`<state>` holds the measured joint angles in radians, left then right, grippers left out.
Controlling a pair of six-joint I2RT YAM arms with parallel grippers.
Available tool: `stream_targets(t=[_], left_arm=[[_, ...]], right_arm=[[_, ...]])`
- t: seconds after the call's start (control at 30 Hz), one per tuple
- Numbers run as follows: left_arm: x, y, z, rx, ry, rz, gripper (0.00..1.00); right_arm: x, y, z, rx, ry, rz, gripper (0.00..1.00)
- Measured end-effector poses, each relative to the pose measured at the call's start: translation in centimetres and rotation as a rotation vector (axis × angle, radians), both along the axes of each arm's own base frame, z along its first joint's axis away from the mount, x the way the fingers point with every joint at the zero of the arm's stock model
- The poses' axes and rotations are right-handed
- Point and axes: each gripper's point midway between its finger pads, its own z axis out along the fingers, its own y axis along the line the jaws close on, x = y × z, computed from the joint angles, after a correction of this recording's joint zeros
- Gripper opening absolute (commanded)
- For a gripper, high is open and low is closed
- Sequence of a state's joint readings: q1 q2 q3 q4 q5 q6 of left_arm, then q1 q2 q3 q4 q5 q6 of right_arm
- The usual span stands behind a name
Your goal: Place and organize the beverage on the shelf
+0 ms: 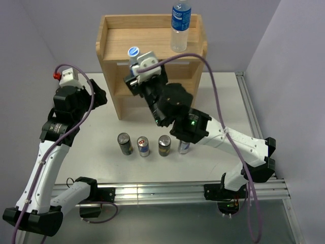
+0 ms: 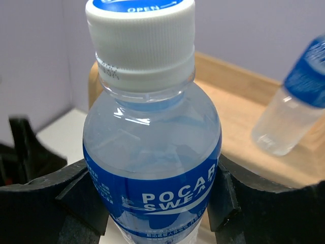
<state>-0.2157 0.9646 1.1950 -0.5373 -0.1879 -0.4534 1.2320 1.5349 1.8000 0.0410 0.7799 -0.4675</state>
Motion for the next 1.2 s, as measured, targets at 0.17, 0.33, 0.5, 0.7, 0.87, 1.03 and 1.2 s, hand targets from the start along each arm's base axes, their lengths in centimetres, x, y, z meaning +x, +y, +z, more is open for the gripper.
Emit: stream_targets(t=[0.17, 0.33, 0.5, 0.7, 0.87, 1.03, 1.2], left_arm=[[0.7, 0.0, -0.4, 0.008, -0.022, -0.001, 0.99], [1.5, 0.3, -1.3, 0.017, -0.013, 0.005, 0.99], [1.9, 1.3, -3.1, 0.007, 0.013, 0.017, 0.98], [2.0, 2.5, -4.5, 0.004, 0.04, 0.042, 0.98], [1.6, 2.5, -5.1, 0.007, 0.049, 0.04, 0.98], [1.6, 2.5, -5.3, 0.008, 0.053, 0.039, 0.98], [1.6, 2.5, -5.3, 0.008, 0.053, 0.039, 0.98]], right_arm=[[1.6, -3.3, 5.2, 0.08, -0.041, -0.059, 0.0], [4.7, -5.0, 7.7, 0.108, -0.044, -0.117, 0.0], [7.3, -4.7, 6.9, 0.08, -0.02, -0.137, 0.0], [10.0, -2.7, 4.7, 0.037, 0.016, -0.117, 0.0], [12.2, -2.9, 3.4, 0.022, 0.037, -0.122, 0.0], [13.6, -5.0, 4.6, 0.062, 0.021, -0.152, 0.0], [14.4, -6.9, 5.7, 0.099, 0.006, -0.182, 0.0]])
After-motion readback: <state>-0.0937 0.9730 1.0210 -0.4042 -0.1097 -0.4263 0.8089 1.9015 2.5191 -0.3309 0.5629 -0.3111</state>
